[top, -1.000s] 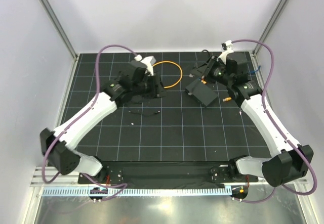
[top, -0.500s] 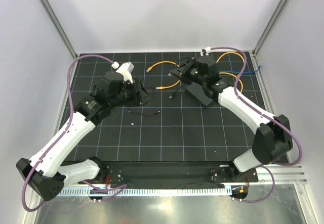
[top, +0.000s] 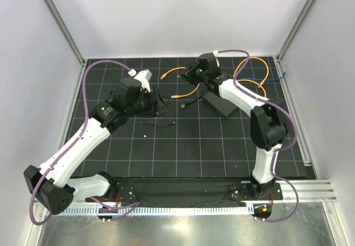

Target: Pull the plug from the switch port

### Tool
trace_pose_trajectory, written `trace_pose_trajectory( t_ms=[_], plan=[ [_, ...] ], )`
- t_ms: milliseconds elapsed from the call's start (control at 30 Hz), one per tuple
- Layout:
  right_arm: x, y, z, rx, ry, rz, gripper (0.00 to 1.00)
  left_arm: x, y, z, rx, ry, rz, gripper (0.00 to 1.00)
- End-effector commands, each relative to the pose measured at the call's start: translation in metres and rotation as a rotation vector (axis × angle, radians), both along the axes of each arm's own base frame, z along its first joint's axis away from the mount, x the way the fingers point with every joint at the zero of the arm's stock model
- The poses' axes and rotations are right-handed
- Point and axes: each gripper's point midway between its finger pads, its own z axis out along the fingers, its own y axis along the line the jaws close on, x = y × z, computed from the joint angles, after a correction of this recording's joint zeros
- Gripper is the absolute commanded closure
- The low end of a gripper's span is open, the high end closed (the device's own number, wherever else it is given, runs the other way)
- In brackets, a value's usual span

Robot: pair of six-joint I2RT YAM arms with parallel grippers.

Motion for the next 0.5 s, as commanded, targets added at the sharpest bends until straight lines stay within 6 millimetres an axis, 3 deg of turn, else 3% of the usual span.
trace_pose_trajectory(
  t_ms=[0, 67, 100, 133, 200, 233, 333, 367, 400, 433, 467],
  plan=[
    [0.021, 0.019, 0.016, 0.039, -0.06, 0.033, 0.97, 0.003, -0.012, 0.004, -0.038, -0.021, -0.05, 0.47],
    [0.028, 0.022, 0.009, 0.03, -0.055, 0.032, 0.96, 0.003, -0.015, 0.002, -0.046, -0.012, -0.063, 0.48],
    [0.033, 0.025, 0.015, 0.041, -0.073, 0.035, 0.97, 0.002, -0.017, -0.001, -0.048, -0.004, -0.071, 0.48],
    [0.037, 0.027, 0.002, 0.035, -0.052, 0.033, 0.96, 0.003, -0.017, -0.001, -0.052, -0.008, -0.071, 0.48],
    [0.044, 0.032, 0.005, 0.051, -0.067, 0.033, 0.96, 0.003, -0.02, -0.005, -0.058, -0.003, -0.086, 0.47],
    [0.048, 0.035, -0.008, 0.043, -0.05, 0.031, 0.95, 0.004, -0.022, -0.006, -0.058, -0.004, -0.094, 0.47],
    [0.06, 0.045, -0.003, 0.069, -0.076, 0.032, 0.95, 0.005, -0.026, -0.01, -0.059, 0.013, -0.109, 0.48],
    [0.064, 0.048, -0.015, 0.066, -0.067, 0.03, 0.95, 0.005, -0.027, -0.01, -0.06, 0.016, -0.113, 0.48],
    [0.071, 0.054, -0.002, 0.089, -0.106, 0.028, 0.95, 0.006, -0.028, -0.011, -0.062, 0.017, -0.116, 0.48],
    [0.074, 0.057, -0.002, 0.094, -0.113, 0.03, 0.95, 0.006, -0.029, -0.012, -0.062, 0.022, -0.119, 0.48],
    [0.078, 0.06, -0.015, 0.087, -0.099, 0.028, 0.95, 0.006, -0.03, -0.015, -0.059, 0.029, -0.124, 0.48]
  ],
)
